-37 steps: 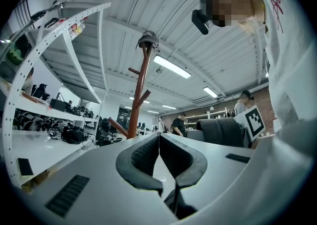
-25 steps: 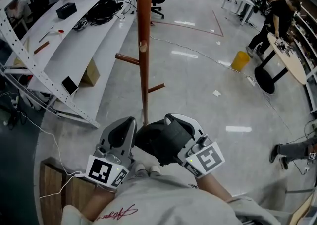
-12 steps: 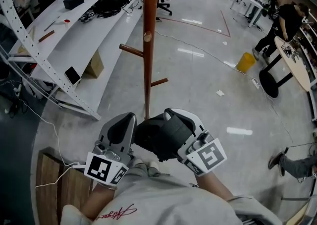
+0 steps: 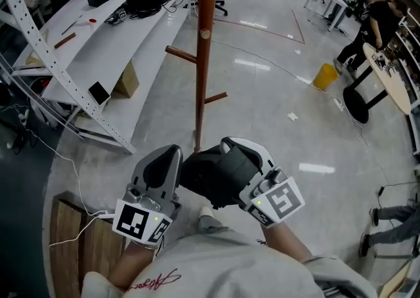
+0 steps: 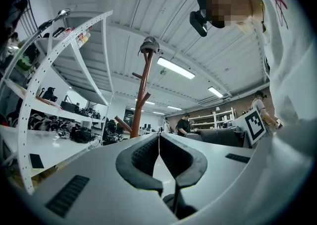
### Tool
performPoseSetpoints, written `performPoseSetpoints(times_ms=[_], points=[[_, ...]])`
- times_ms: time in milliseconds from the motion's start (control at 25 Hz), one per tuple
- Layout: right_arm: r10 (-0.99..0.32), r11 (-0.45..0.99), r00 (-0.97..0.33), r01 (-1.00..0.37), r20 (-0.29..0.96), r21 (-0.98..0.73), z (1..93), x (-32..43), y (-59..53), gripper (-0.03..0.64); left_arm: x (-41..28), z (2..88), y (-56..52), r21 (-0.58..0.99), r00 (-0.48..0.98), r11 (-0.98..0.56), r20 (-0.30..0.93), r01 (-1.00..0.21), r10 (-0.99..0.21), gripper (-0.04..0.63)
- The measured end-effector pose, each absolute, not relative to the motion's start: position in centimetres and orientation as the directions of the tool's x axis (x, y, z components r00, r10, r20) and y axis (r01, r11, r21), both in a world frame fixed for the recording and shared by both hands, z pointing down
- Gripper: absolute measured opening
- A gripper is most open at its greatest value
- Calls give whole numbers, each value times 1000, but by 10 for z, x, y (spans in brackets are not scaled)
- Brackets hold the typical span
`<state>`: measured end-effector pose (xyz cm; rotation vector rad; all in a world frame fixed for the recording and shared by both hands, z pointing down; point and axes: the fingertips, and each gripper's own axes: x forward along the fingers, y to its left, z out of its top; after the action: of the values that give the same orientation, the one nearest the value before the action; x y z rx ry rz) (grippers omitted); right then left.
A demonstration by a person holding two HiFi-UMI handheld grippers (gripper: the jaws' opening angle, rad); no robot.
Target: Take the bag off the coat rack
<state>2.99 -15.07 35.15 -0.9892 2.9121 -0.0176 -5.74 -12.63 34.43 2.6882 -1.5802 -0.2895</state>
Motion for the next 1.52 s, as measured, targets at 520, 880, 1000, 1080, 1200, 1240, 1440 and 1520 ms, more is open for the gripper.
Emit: performPoseSetpoints(times_ms=[520, 880, 1000, 1080, 1200, 1240, 1440, 1520], points=[[-676, 736, -733, -677, -81, -15, 337, 20, -79, 17, -74, 333, -53, 103, 520, -541, -176, -835, -836, 20], [-701, 713, -708, -700, -85, -44, 335, 12, -37, 17, -82, 328, -14, 99, 548, -568, -176, -817, -818, 20], [-694, 720, -715, -692, -86, -48, 332, 10, -26, 17, -82, 327, -5, 100, 542, -563, -177, -821, -822, 20], [-686, 727, -722, -685, -89, -48, 330, 9, -20, 17, -82, 326, -1, 99, 535, -557, -179, -825, -825, 20], [-677, 735, -730, -675, -90, -54, 329, 8, -14, 17, -82, 324, 2, 99, 524, -546, -182, -832, -832, 20], [-676, 737, -731, -674, -91, -56, 329, 8, -13, 17, -82, 322, 2, 100, 520, -542, -183, -834, -834, 20], [-671, 741, -736, -670, -89, -47, 328, 8, -7, 17, -81, 319, 10, 103, 494, -519, -194, -849, -847, 20], [-676, 736, -731, -676, -87, -37, 326, 11, -5, 17, -79, 316, 14, 103, 486, -512, -202, -853, -850, 20]])
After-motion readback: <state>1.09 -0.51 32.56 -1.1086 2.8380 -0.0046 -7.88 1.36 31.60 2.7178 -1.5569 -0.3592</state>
